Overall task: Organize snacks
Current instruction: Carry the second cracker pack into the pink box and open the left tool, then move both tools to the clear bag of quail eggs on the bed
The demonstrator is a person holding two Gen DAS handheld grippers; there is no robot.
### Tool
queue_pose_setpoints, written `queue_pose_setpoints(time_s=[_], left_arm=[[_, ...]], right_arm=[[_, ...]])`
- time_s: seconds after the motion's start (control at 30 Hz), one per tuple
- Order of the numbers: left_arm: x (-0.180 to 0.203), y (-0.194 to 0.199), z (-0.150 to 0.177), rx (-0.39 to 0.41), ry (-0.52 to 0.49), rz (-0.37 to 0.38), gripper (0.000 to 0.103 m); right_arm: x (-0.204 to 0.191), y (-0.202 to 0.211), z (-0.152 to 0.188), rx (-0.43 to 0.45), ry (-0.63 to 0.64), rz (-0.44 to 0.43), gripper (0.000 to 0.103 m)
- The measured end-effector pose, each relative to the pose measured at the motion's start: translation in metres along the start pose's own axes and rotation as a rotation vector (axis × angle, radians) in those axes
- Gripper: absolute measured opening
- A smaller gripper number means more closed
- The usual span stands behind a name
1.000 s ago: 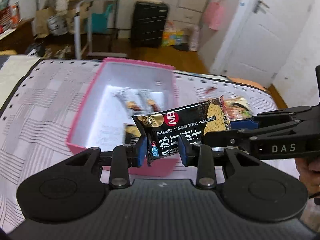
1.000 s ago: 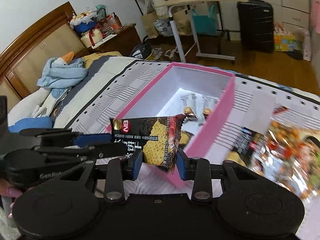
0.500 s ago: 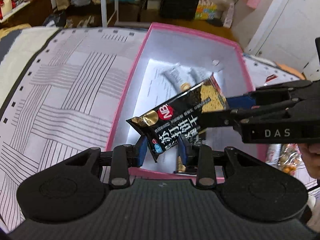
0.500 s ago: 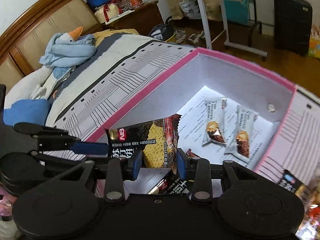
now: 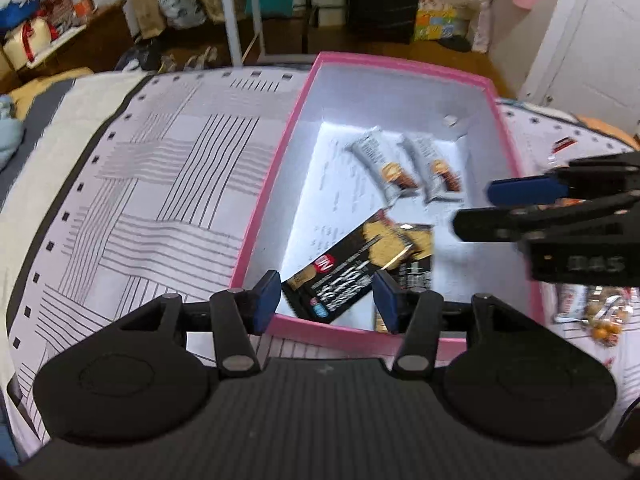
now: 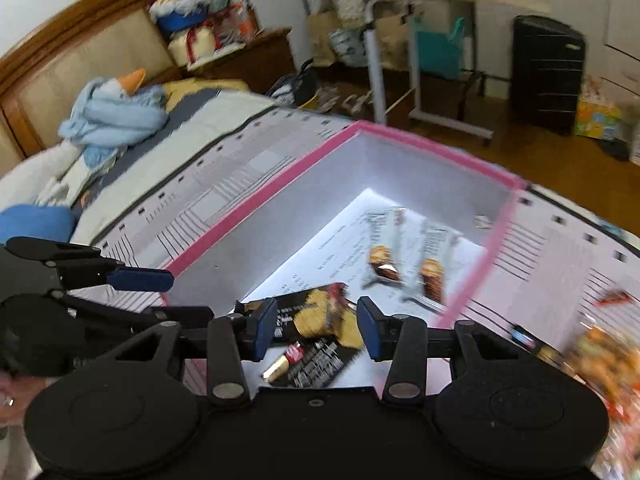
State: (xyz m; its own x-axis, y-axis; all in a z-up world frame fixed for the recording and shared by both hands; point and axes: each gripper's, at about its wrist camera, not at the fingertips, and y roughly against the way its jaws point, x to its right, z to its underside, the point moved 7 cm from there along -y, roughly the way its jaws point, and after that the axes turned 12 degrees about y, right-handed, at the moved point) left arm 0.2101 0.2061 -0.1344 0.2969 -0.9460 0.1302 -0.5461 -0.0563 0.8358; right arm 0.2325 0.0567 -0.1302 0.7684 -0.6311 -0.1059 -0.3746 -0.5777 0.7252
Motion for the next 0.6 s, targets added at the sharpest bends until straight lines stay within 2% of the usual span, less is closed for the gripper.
queue_pose_setpoints(time_s=[0.13, 0.33, 0.47, 0.6], left_arm=[[0.022, 0.034, -0.001, 0.043, -0.041, 0.066, 0.050], [0.070, 0.082, 0.006, 0.042, -0.074, 0.238, 0.050], [0.107, 0.102, 0.016, 0.052, -0.147, 0.294, 0.050], [0.149, 0.101, 0.036, 0.029, -0.219, 0.376, 0.052]], right_arm=[[0.011, 0.056, 0.016, 0.017, -0.025, 0.041, 0.053], [0.029, 0.128, 0.047, 0.026, -0.079, 0.098, 0.060], [0.048, 0.156, 0.073, 0.023, -0.137, 0.161, 0.069], [0.076, 0.165, 0.101, 0.019, -0.232, 0.190, 0.075]])
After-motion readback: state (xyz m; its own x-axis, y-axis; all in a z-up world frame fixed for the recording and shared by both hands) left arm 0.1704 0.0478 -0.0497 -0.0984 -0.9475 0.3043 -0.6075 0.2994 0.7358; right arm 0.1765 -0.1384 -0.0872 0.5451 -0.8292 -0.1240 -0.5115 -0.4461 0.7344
